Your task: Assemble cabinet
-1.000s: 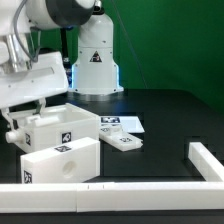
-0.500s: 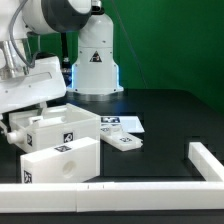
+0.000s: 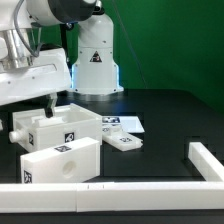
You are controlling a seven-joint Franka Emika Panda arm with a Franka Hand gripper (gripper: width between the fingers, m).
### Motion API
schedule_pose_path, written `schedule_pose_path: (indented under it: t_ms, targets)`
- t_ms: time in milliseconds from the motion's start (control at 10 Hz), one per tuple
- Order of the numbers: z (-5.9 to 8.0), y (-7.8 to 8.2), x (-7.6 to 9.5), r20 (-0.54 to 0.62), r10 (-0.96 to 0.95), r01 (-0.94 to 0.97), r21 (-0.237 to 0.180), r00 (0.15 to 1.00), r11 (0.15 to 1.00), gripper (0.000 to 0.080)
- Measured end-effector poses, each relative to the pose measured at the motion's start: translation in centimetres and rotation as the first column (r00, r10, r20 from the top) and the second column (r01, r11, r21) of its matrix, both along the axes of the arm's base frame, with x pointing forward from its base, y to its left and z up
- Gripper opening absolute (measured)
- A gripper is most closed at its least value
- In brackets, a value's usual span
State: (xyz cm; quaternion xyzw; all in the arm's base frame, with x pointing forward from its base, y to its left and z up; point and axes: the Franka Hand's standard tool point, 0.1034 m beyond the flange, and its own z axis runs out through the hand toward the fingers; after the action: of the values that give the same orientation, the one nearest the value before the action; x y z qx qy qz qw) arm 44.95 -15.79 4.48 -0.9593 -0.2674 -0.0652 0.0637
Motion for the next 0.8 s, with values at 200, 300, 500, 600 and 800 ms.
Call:
schedule_pose_path:
  t_ms: [200, 300, 500, 600, 800]
  targets:
    - [-0.1, 1.0, 0.3, -0.011, -0.039, 0.039, 0.008, 0.999, 0.999, 0.0796]
    - [0.0, 1.7, 0.5, -0.013, -0.050, 0.051, 0.011, 0.999, 0.999, 0.0796]
    - [0.0, 2.8, 0.8, -0.011, -0.066, 0.066, 0.007, 0.998, 0.998, 0.0796]
    - [-0.1, 3.1, 0.7, -0.009, -0.071, 0.071, 0.002, 0.997, 0.997, 0.0796]
    - [-0.2, 2.9, 0.5, -0.010, -0.071, 0.071, 0.001, 0.997, 0.997, 0.0796]
